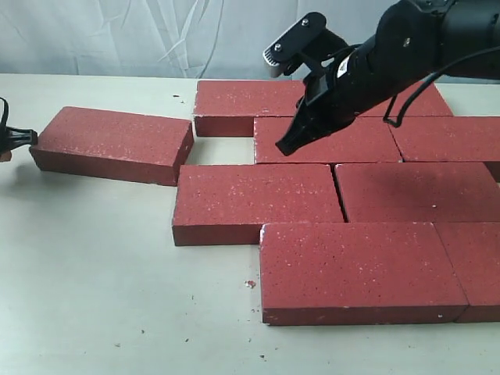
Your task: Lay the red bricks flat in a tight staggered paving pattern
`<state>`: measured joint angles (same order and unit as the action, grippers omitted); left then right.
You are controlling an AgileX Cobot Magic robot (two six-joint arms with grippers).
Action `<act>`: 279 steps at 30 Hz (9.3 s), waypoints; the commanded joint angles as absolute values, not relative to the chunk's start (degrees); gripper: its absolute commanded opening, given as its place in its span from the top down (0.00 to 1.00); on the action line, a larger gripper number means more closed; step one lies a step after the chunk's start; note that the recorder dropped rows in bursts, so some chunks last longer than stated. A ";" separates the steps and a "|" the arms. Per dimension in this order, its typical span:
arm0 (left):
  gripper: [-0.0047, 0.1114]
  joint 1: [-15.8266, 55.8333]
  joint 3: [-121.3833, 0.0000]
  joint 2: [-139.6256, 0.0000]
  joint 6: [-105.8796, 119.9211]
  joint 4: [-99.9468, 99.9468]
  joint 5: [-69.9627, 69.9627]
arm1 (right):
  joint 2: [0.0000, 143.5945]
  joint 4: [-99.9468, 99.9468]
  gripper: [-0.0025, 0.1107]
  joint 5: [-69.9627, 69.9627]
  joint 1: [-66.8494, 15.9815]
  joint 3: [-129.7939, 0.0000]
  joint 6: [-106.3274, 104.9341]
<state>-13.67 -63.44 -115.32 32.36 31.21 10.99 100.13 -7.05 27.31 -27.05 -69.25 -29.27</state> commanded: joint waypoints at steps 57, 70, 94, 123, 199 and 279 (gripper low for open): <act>0.96 -8.57 -64.00 -114.99 32.09 27.09 7.97 | 138.41 -22.17 0.98 54.79 -40.14 -125.44 -40.20; 0.96 -10.31 -64.12 -114.71 31.96 30.41 3.57 | 140.26 -8.56 0.98 48.57 -35.62 -125.44 -22.36; 0.96 -6.72 -64.76 -115.69 31.96 30.12 6.30 | 144.43 -13.81 0.98 44.68 -35.45 -125.44 -22.27; 0.96 -7.09 -64.76 -113.16 31.34 25.20 14.67 | 142.58 -7.73 0.98 51.84 -35.34 -125.44 -21.80; 0.96 -7.27 -67.48 -117.45 32.03 31.58 12.38 | 145.23 -6.99 0.98 41.20 -35.41 -125.44 -16.18; 0.96 1.72 -68.76 -120.63 33.60 32.31 8.90 | 99.30 17.49 0.98 18.19 -23.97 -64.28 -6.73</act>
